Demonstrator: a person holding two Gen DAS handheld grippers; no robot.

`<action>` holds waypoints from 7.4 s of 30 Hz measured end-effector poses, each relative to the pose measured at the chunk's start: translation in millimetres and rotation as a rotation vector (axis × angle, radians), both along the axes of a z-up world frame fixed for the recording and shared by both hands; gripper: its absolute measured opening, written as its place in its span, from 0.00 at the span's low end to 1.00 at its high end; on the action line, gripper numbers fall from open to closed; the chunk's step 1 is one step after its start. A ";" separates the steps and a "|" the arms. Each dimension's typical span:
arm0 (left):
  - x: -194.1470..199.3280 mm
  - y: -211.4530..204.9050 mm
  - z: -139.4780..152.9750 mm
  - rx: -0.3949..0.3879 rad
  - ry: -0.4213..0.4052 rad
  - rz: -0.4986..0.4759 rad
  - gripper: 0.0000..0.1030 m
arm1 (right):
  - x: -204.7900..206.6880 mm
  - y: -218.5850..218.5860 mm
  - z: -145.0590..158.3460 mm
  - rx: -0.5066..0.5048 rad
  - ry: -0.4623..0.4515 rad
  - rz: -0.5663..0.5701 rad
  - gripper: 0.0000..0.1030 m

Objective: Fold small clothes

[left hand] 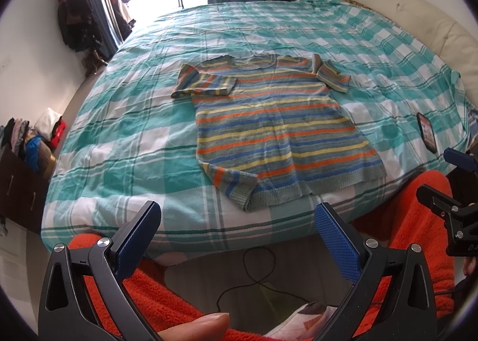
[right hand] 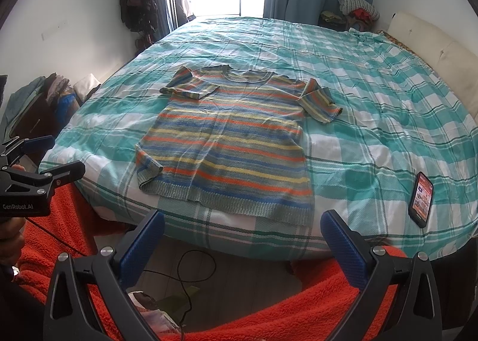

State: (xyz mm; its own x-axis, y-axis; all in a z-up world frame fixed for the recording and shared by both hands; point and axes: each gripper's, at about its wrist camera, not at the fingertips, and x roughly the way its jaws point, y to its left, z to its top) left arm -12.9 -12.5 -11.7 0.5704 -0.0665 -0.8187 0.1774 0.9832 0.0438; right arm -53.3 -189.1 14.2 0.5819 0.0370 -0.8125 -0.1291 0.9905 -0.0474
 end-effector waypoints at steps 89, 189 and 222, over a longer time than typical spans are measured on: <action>4.0 -4.9 -0.3 0.029 0.052 -0.015 1.00 | 4.2 0.4 -15.6 0.011 0.041 -0.003 1.00; 68.0 87.8 -93.6 0.153 0.251 0.239 0.99 | 37.1 -83.4 -44.6 0.036 0.059 -0.226 1.00; 79.5 88.5 -126.7 -0.108 0.356 0.230 0.94 | 61.1 -112.6 -84.8 0.046 0.107 -0.173 1.00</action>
State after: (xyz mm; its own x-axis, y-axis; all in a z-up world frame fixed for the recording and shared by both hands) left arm 66.6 76.1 -138.5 0.2640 -0.0664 -0.9622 -0.0613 0.9945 -0.0855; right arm 7.9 -301.7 -70.6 0.4931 -0.0177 -0.8698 0.0413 0.9991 0.0031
